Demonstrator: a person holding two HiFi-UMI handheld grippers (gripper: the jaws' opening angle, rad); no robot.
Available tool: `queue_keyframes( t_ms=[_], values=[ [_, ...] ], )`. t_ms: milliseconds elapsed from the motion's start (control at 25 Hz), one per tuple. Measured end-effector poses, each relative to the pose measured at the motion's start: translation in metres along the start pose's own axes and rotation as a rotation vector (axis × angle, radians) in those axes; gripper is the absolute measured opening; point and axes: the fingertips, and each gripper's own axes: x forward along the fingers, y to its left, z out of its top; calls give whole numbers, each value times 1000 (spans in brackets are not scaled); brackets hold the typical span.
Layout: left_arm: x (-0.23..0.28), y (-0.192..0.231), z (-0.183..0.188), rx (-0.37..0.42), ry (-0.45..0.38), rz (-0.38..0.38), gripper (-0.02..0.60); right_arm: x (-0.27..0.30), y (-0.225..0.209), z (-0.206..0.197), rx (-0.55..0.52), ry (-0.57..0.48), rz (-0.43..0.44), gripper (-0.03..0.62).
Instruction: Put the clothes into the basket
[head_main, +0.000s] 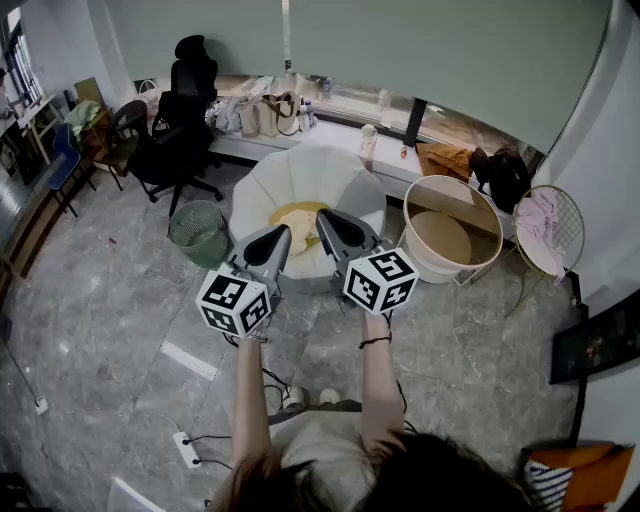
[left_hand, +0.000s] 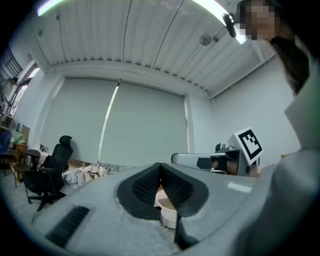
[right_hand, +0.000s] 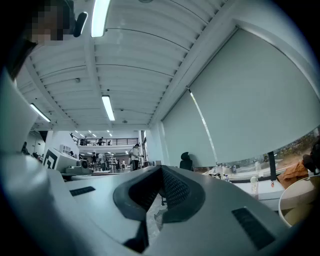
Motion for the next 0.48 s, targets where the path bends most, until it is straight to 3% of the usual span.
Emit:
queue_keyframes(
  t_ms=[480],
  values=[
    [11,-12,-9,-1,14,-17,11,-5,-9,-7,1,9,2,9]
  ],
)
